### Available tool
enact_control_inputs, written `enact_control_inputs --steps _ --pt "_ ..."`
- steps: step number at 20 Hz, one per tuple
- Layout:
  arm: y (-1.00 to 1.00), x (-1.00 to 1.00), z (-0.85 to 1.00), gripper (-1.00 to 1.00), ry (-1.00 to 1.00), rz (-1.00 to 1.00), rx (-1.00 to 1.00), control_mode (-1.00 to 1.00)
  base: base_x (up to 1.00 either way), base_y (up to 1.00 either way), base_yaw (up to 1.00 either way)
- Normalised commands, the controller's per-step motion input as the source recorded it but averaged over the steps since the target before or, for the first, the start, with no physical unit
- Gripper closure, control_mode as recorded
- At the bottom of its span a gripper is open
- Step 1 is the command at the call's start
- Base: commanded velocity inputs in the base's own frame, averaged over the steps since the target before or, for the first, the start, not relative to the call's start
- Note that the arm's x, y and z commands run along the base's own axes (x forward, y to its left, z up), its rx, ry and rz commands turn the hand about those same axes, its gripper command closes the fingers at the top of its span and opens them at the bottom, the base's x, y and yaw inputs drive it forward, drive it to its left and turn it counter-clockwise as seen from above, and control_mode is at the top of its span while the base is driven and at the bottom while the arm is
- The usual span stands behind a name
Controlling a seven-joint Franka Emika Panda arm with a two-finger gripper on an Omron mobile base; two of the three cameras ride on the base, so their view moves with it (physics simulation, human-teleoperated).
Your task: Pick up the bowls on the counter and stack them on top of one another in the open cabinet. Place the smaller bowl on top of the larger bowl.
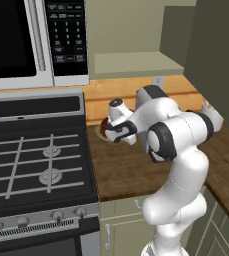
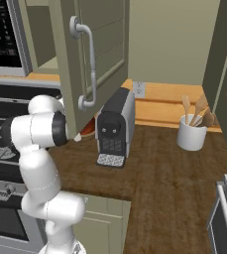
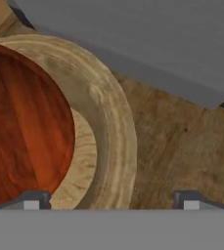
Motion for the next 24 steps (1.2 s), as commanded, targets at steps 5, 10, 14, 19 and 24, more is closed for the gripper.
enact_control_inputs --steps 5,10,14,19,24 --pt "0.0 0.4 -0.34 -1.0 0.0 0.02 0.04 -1.0 0.0 0.0 0.0" --pt "0.0 0.56 -0.45 -1.0 0.0 0.0 0.01 -1.0 0.0 0.0 0.0" --pt "0.0 0.31 -0.6 -1.0 0.01 0.0 0.0 -1.0 0.0 0.0 0.0" --pt "0.04 0.06 -0.18 1.0 0.03 0.01 0.0 -1.0 0.0 0.0 0.0" --pt "0.15 -0.51 0.0 1.0 0.01 0.0 -0.01 -1.0 0.0 0.0 0.0"
